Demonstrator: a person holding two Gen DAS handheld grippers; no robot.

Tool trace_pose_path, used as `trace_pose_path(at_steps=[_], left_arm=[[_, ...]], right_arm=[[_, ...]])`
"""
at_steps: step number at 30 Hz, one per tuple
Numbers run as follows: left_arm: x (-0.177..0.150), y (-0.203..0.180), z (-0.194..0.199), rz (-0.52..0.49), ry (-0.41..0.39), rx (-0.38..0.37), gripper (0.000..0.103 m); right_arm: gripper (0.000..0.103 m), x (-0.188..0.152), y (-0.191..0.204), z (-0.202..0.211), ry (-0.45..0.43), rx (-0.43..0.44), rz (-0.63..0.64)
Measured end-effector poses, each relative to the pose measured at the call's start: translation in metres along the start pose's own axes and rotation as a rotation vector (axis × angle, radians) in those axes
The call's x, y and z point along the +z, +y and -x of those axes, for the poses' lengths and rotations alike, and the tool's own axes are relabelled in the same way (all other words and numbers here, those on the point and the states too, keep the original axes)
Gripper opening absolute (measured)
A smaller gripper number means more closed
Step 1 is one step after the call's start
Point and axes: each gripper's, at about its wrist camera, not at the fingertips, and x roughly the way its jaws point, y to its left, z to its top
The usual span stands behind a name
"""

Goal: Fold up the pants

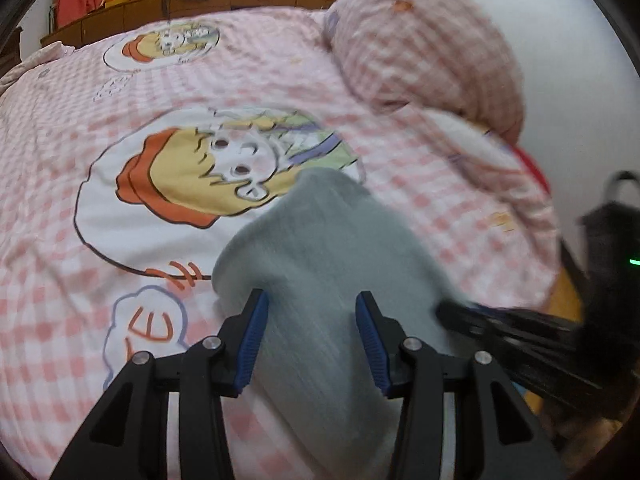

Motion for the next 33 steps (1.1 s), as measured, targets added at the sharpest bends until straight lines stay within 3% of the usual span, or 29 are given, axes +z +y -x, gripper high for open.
trace_pose_path(at_steps=[3, 7, 16, 18, 20, 23, 26, 31, 33], left_arm=[[-0.004, 0.004, -0.023, -0.013, 0.020, 0.033, 0.048], [-0.011, -0.003, -0.011, -0.053, -0.001, 0.056, 0.048], [-0.054, -0.003, 0.053, 0.036, 0.009, -0.110, 0.047], [-0.063, -0.007, 0.059, 0.038, 0.008, -0.120, 0.031], [-0.071, -0.014, 0.060, 0.024, 0.011, -0.143, 0.025], [-0.080, -0.024, 0.048, -0.017, 0.052, -0.104, 0.025], [-0.090, -0.027, 0.030, -0.025, 0.105, -0.065, 0.025], [-0.094, -0.034, 0.034, -0.056, 0.085, -0.045, 0.026], [-0.090, -0.025, 0.040, -0.006, 0.076, -0.076, 0.028]], right_arm=[[0.014, -0.001, -0.003, -0.004, -0.008, -0.003, -0.009], [0.018, -0.001, -0.003, 0.004, -0.012, -0.004, -0.007], [0.018, -0.017, 0.020, 0.054, -0.060, 0.011, 0.100], [0.018, -0.024, 0.025, 0.053, -0.042, 0.023, 0.130], [0.018, -0.031, 0.027, 0.048, -0.024, 0.007, 0.157], [0.017, -0.038, 0.021, 0.033, 0.006, -0.046, 0.163], [0.004, -0.039, 0.004, 0.022, 0.028, -0.050, 0.107], [0.005, -0.035, -0.004, 0.032, 0.024, 0.007, 0.046], [0.017, -0.031, -0.002, 0.041, -0.003, 0.037, 0.026]])
